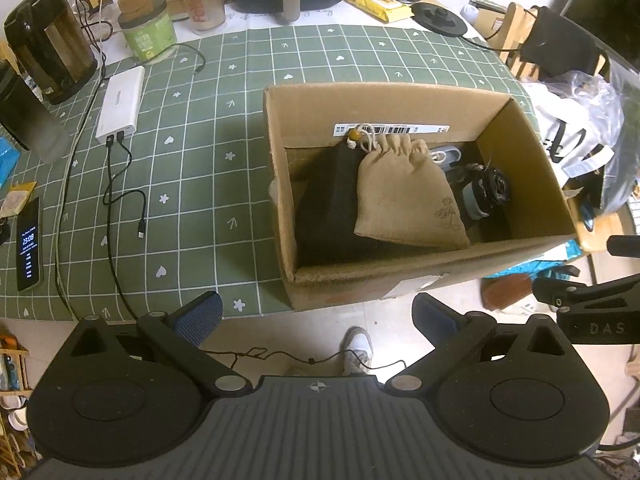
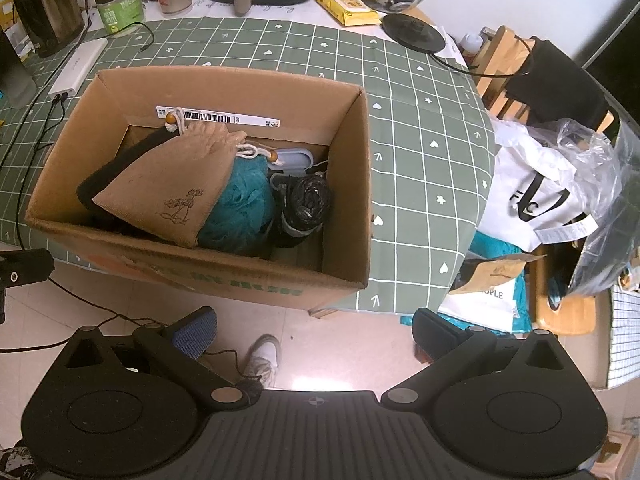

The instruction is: Organize soft objects

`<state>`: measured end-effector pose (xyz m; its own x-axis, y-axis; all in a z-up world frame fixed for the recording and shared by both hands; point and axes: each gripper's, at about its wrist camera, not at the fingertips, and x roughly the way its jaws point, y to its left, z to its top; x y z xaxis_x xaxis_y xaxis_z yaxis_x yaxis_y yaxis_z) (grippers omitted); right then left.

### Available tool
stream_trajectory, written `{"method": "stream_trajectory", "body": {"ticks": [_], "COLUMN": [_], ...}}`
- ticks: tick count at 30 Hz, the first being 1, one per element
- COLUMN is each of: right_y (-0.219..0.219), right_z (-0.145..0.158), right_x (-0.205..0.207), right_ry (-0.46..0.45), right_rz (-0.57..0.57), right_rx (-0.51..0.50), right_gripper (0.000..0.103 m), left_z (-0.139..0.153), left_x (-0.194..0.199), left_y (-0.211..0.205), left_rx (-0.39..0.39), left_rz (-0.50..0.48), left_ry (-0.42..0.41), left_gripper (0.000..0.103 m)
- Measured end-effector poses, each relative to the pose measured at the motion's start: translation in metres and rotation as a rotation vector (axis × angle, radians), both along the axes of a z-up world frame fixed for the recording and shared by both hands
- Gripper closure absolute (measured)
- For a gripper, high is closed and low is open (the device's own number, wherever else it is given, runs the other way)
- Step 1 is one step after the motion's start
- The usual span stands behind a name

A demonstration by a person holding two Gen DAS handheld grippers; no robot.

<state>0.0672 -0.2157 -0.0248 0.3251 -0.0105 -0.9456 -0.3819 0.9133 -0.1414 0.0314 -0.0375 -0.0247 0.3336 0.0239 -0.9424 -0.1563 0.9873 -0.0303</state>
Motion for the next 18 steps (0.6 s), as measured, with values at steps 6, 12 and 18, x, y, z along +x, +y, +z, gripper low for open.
{"method": "stream_trajectory", "body": {"ticks": [6, 12, 18], "right_y": [0.0007, 0.0016, 0.0019], "right_z": [-0.0024, -0.0023, -0.0026], "right_x": [0.0034, 0.0056, 0.0069], "right_ry": [0.006, 0.009, 0.012], "right_rz": [0.005, 0.01, 0.012], "right_rx": [-0.002, -0.004, -0.005], "right_gripper": [0.0, 0.0, 0.0], "left_z": [0.0023, 0.0031, 0.0042], "left_x": [0.0018, 0.003, 0.0045], "left_y": [-0.0006, -0.0006, 0.0004], "left_rx": [0.009, 0.021, 0.028], "left_rz": [0.001, 0.004, 0.006], "left_ry": [-0.005, -0.003, 0.0], "left_gripper": [0.0, 0.0, 0.0]}}
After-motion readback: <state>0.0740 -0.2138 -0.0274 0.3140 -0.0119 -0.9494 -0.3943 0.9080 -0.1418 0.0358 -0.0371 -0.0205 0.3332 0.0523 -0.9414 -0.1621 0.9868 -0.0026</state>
